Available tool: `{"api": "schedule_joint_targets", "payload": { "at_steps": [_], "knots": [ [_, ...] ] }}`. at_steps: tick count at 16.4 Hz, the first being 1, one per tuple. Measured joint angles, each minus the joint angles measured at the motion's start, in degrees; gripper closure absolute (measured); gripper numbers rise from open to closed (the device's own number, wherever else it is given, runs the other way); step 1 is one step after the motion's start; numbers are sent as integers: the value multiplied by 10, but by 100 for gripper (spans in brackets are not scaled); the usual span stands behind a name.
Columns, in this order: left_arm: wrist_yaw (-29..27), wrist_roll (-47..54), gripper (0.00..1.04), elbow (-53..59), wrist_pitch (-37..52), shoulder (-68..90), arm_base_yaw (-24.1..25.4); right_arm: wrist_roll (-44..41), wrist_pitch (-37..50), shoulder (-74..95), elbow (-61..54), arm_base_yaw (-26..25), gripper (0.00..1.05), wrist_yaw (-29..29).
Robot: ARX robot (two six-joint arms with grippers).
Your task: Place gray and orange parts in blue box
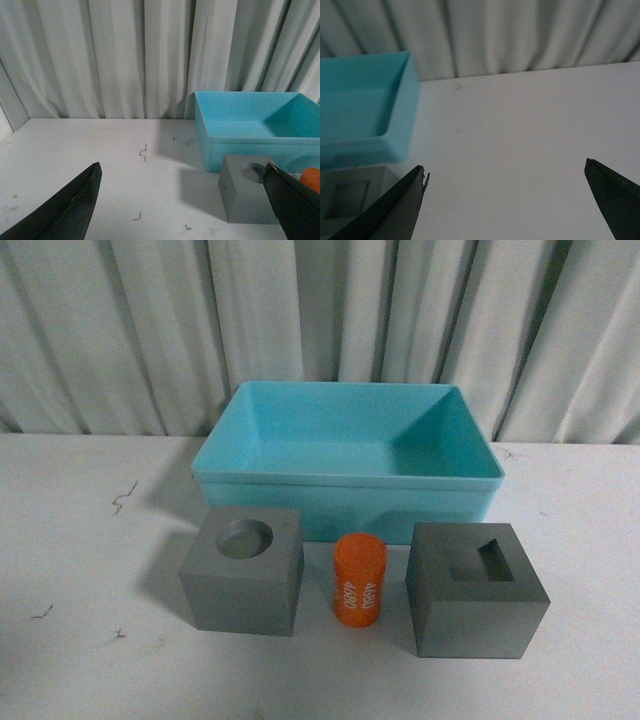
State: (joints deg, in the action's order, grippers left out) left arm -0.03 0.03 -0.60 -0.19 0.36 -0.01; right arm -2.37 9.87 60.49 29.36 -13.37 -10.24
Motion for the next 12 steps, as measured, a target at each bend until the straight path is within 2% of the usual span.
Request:
{"api": "schedule_joint_targets", "payload": {
  "at_steps": [3,7,9,12],
  "knots": [
    [0,0,7,0,0,0,0,-24,57,144,30,93,6,6],
    [0,0,7,0,0,0,0,16,97,278,73,221,6,64],
    [0,0,7,0,0,0,0,40,94,322,89,255,6,92],
    [0,0,7,0,0,0,0,69,88,357,97,265,6,117]
  ]
}}
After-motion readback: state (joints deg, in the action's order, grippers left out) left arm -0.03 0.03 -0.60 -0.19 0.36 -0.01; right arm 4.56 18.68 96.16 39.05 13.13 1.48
